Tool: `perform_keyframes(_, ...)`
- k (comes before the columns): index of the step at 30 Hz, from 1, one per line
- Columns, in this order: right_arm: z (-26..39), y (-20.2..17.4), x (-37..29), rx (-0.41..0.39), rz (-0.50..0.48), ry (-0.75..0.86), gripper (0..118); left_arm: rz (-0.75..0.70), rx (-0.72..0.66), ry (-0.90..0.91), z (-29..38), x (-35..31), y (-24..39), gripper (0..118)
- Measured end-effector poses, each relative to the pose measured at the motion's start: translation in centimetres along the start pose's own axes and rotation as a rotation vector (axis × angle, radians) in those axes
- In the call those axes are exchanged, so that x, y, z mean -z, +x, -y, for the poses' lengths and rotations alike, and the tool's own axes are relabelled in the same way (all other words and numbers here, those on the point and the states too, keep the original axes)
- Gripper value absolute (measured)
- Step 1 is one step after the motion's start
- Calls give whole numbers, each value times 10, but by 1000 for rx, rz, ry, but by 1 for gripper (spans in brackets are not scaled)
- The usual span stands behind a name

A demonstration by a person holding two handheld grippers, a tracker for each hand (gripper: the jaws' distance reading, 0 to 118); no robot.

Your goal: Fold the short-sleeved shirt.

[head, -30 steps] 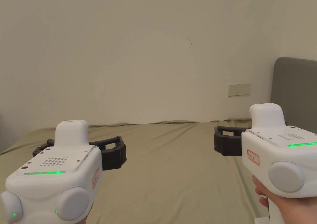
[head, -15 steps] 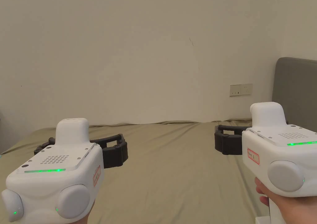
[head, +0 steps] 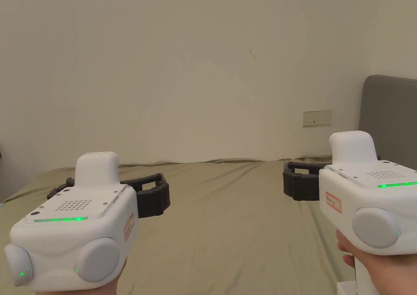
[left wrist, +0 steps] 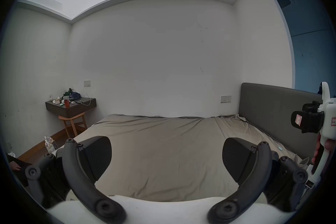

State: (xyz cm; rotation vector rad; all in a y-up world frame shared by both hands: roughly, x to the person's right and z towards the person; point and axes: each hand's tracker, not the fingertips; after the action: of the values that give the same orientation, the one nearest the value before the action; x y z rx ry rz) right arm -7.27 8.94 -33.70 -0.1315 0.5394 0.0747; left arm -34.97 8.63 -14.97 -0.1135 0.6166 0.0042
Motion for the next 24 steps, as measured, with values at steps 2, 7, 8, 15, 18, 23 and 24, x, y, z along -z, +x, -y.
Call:
perform_keyframes(2,-1,0,0,1,-2,1,118,1,2,1,0,1,1,118)
perform_keyframes(7,-1,1,1,4,1,-1,118,-3,10,-1,-1,0,0,118)
perform_keyframes(8,-1,1,2,6,1,-2,118,0,8,-2,-1,0,-1,118)
perform_keyframes(15,0,0,3,7,1,-4,118,0,10,-3,-1,0,-1,118)
perform_keyframes(18,0,-2,3,-2,-3,-7,118,-10,24,-2,0,1,0,118)
perform_keyframes(23,-1,-5,3,-22,-9,-3,118,11,18,-4,0,0,1,118)
perform_keyframes(24,-2,-6,3,-14,30,4,118,11,21,-4,0,0,2,118)
